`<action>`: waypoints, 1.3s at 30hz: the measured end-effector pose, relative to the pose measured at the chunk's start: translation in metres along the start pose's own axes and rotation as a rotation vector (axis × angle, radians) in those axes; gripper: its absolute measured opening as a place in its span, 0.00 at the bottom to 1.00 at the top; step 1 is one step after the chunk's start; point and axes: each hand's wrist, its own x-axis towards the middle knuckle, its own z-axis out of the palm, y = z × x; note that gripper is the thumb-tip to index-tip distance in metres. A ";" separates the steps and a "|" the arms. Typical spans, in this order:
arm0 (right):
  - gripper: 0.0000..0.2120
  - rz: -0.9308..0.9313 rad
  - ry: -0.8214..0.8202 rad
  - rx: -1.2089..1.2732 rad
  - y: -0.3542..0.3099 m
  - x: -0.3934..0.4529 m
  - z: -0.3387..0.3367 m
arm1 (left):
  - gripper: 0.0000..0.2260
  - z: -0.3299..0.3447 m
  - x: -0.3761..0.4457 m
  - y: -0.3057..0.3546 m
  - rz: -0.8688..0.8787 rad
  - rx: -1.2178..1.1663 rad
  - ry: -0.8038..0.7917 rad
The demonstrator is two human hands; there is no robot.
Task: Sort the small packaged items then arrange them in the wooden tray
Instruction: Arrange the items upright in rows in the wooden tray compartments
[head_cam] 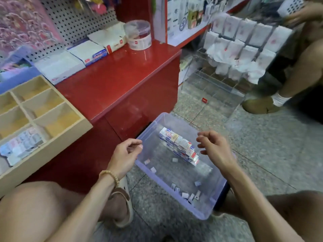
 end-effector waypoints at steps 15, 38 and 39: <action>0.09 0.217 -0.305 -0.425 0.178 0.088 0.082 | 0.25 0.077 0.110 -0.141 0.192 0.841 -0.254; 0.21 -0.983 -0.851 -1.025 0.339 0.173 0.221 | 0.15 0.091 0.111 -0.151 0.274 0.869 0.005; 0.20 -1.016 -0.867 -1.019 0.344 0.169 0.211 | 0.15 0.090 0.111 -0.151 0.277 0.868 0.005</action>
